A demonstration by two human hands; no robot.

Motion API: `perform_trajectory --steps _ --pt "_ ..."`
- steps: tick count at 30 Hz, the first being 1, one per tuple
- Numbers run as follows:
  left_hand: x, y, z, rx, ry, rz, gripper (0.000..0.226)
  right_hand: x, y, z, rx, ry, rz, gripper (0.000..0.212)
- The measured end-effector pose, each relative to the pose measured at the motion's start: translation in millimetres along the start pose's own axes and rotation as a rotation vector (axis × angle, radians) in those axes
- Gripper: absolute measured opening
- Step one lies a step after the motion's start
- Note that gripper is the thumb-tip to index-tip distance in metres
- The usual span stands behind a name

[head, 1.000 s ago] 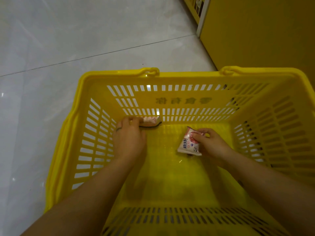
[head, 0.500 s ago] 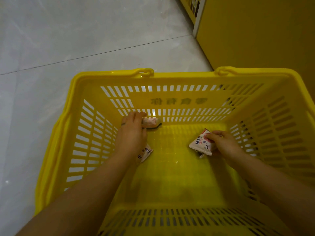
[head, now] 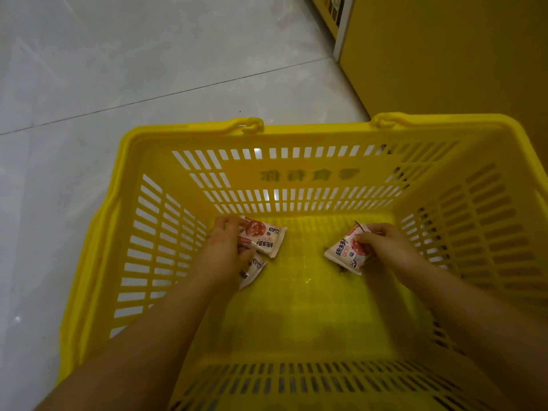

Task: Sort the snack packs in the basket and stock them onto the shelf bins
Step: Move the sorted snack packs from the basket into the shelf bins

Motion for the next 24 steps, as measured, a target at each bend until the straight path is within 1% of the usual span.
perform_trajectory --steps 2,4,6,7,9,11,13,16,18,20,22,24 --pt "-0.6 -5.7 -4.1 0.058 -0.091 0.017 0.053 -5.3 -1.1 0.6 -0.007 0.086 -0.021 0.032" --pt "1.6 -13.4 -11.8 0.159 -0.272 0.067 0.051 -10.6 -4.0 -1.0 -0.043 0.238 -0.044 0.046" --pt "8.9 -21.9 -19.5 0.250 -0.410 0.180 0.058 -14.2 -4.1 4.7 -0.196 0.506 -0.098 0.059" --pt "12.9 -25.4 -22.6 0.271 -0.461 0.242 0.064 -12.6 -1.9 10.7 -0.304 0.633 -0.099 0.061" --pt "16.9 -31.3 -25.7 0.262 -0.508 0.306 0.073 -3.7 3.4 23.0 -0.483 0.840 0.007 0.060" --pt "15.9 -34.3 -25.5 0.226 -0.501 0.313 0.078 5.4 5.1 30.7 -0.556 1.068 0.180 0.057" --pt "10.2 -33.5 -25.9 0.220 -0.485 0.322 0.076 9.1 4.3 34.2 -0.522 1.263 0.320 0.057" --pt "-4.0 -30.7 -25.4 0.285 -0.533 0.344 0.074 11.0 2.5 35.0 -0.455 1.521 0.419 0.069" --pt "-8.2 -25.2 -24.1 0.360 -0.643 0.391 0.072 12.1 2.3 33.2 -0.453 1.616 0.422 0.078" --pt "-4.5 -15.9 -21.9 0.424 -0.758 0.451 0.066 11.5 1.7 29.1 -0.455 1.624 0.412 0.083" --pt "3.3 -6.8 -19.5 0.443 -0.839 0.518 0.066 7.9 2.0 23.2 -0.434 1.545 0.419 0.086" --pt "7.2 -1.8 -17.6 0.424 -0.869 0.592 0.077 4.3 3.1 18.8 -0.407 1.429 0.418 0.087"
Point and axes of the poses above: each hand's wrist, its own y-axis away from the middle knuckle, its own x-axis out of the palm, z = x × y, the point moved 4 cm from there along -y, towards the middle knuckle, and after that the axes turned 4 degrees about -z, right-handed, at the moved point
